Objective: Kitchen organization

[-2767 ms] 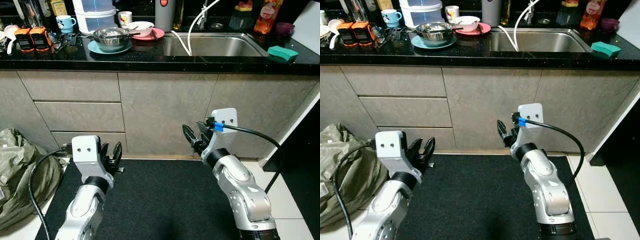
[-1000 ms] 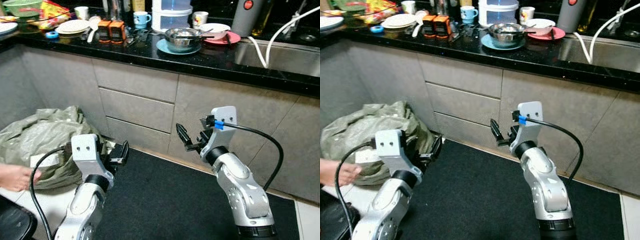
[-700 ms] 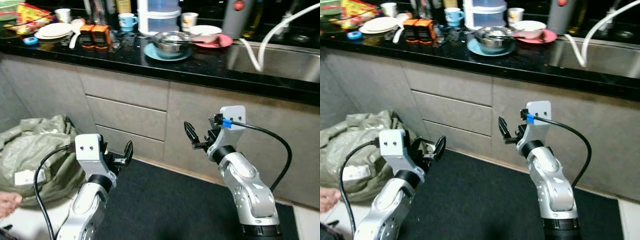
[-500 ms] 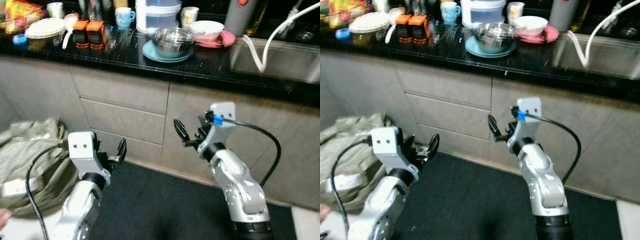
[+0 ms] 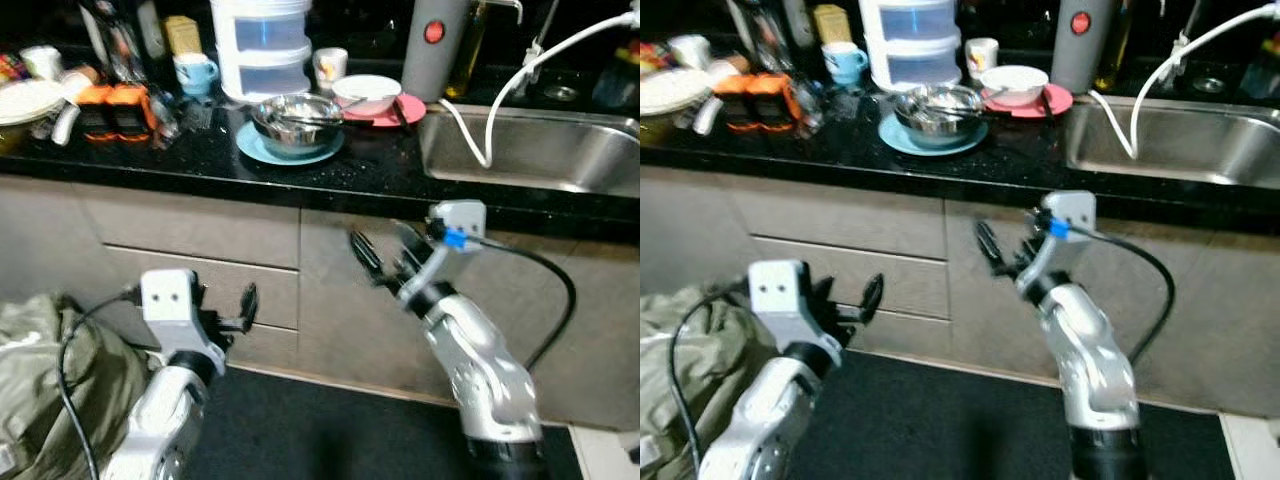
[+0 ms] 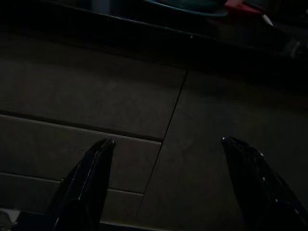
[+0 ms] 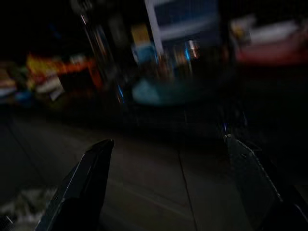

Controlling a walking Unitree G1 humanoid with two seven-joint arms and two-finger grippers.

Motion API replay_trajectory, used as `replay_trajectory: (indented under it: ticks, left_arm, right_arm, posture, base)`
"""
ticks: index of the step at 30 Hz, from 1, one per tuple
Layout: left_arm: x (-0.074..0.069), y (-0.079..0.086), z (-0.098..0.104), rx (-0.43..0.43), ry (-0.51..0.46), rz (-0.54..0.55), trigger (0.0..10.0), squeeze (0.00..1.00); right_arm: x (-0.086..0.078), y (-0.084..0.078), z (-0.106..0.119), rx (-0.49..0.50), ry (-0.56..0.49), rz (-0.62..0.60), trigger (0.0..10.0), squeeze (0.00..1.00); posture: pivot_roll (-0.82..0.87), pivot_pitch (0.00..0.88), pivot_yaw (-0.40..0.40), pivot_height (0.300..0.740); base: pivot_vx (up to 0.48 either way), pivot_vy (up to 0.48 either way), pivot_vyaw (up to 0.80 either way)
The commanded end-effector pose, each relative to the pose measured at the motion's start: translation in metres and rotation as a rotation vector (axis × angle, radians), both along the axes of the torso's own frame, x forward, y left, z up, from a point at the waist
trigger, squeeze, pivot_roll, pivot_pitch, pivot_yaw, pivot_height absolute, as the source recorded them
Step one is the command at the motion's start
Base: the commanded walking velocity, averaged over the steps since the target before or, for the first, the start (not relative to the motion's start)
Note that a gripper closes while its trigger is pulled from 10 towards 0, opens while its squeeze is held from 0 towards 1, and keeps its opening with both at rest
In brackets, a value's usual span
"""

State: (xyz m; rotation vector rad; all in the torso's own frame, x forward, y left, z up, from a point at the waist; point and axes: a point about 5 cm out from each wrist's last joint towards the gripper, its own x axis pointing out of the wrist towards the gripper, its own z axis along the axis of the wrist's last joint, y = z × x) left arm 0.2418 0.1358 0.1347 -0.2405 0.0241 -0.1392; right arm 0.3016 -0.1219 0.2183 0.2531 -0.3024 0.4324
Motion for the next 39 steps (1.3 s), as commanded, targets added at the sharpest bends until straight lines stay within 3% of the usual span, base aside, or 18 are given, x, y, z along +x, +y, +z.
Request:
replay_trajectory:
  ticks: [1,7,23,33,39]
  left_arm:
    - [-0.001,0.001,-0.002,0.007,0.005,0.003,10.0,0.0]
    - [-0.002,0.0,-0.002,0.008,0.003,0.001,10.0,0.0]
    - [-0.002,0.002,-0.003,0.015,0.007,0.011,10.0,0.0]
    - [-0.003,0.002,-0.003,0.02,0.008,0.021,10.0,0.0]
    - [-0.005,0.002,-0.003,0.033,0.005,0.022,10.0,0.0]
  right_arm:
    - [-0.001,0.0,0.01,0.052,-0.037,0.018,10.0,0.0]
    - [-0.001,0.013,0.038,0.127,-0.126,0.09,10.0,0.0]
    - [-0.003,0.023,0.061,0.194,-0.204,0.141,10.0,0.0]
    - [-0.004,0.015,0.065,0.189,-0.237,0.155,10.0,0.0]
    - [-0.007,-0.001,0.058,0.132,-0.249,0.177,10.0,0.0]
  posture:
    - [0.13,0.0,0.024,0.74]
    - [0.13,0.0,0.024,0.74]
    - [0.14,0.0,0.029,0.74]
    - [0.15,0.0,0.029,0.74]
    - [0.15,0.0,0.028,0.74]
  base:
    - [0.401,0.0,0.0]
    - [0.401,0.0,0.0]
    - [0.386,0.0,0.0]
    - [0.031,0.0,0.0]
    - [0.0,0.0,0.0]
